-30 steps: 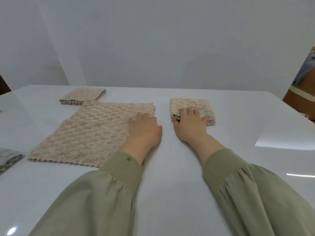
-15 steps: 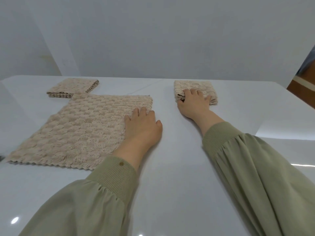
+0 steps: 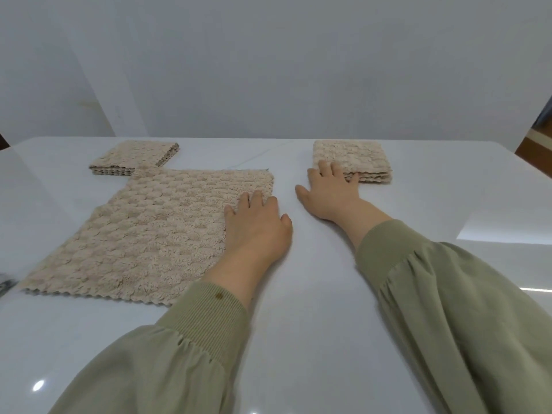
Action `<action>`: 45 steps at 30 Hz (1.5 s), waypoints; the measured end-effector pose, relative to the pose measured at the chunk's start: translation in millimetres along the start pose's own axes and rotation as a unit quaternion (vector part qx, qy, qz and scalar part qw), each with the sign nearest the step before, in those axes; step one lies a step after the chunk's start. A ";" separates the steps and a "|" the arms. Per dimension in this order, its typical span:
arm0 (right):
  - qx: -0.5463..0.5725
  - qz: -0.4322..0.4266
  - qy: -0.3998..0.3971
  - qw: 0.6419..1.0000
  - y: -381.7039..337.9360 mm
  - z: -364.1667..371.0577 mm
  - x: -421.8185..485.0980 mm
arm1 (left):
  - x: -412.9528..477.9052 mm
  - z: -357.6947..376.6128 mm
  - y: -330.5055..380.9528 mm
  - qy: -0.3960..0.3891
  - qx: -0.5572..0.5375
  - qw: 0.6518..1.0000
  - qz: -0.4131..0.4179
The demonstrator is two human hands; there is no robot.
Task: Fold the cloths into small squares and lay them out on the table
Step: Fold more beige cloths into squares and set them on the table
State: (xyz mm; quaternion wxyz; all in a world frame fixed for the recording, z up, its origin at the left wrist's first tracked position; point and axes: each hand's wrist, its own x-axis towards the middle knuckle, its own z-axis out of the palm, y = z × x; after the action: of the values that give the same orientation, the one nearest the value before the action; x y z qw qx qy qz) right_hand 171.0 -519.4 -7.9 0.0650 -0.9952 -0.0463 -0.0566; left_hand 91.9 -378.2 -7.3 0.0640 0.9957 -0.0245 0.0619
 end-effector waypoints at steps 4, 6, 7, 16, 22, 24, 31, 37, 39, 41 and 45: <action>0.017 0.032 0.007 0.999 18.9 -3.4 8.9 | -1.1 -0.6 0.5 -0.001 0.003 1.000 0.003; 0.026 0.044 0.005 0.999 23.2 -4.4 11.2 | -0.7 -0.9 0.2 -0.002 0.001 1.000 0.002; 0.027 0.043 0.004 0.999 23.3 -4.5 11.7 | -0.3 -0.9 0.2 -0.001 0.001 1.000 0.001; 0.069 0.022 0.053 0.996 18.3 -9.9 -1.3 | -7.9 -8.1 1.9 0.042 -0.050 0.998 0.012; 0.044 -0.030 0.076 0.996 -17.9 -11.2 -41.3 | -45.7 -22.7 -4.6 0.147 -0.106 0.982 0.047; 0.066 -0.055 0.076 0.993 -34.4 -12.3 -57.2 | -61.2 -26.0 -15.5 0.170 -0.092 0.979 0.071; 0.231 -0.080 0.074 0.967 -72.4 -18.1 -120.9 | -107.7 -48.2 -74.8 0.139 -0.163 0.976 0.039; 0.282 -0.180 0.051 0.941 -91.1 -23.3 -174.6 | -123.1 -63.4 -121.6 -0.018 -0.219 0.972 0.078; 0.218 -0.240 0.028 0.946 -93.0 -22.6 -184.1 | -126.5 -66.4 -124.6 -0.077 -0.198 0.972 0.098; 0.180 -0.263 0.025 0.948 -93.3 -22.3 -185.5 | -124.3 -66.1 -125.7 -0.073 -0.175 0.976 0.109; 0.214 -0.238 0.038 0.946 -92.0 -22.8 -181.0 | -117.2 -61.8 -128.8 0.009 -0.212 0.973 0.088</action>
State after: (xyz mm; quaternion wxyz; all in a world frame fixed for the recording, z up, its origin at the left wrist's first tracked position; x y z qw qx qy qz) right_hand -19.7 -447.0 4.4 0.2630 -0.9148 -0.2908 -0.0971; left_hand -24.4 -237.7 22.7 0.2681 0.9529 -0.1238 0.0694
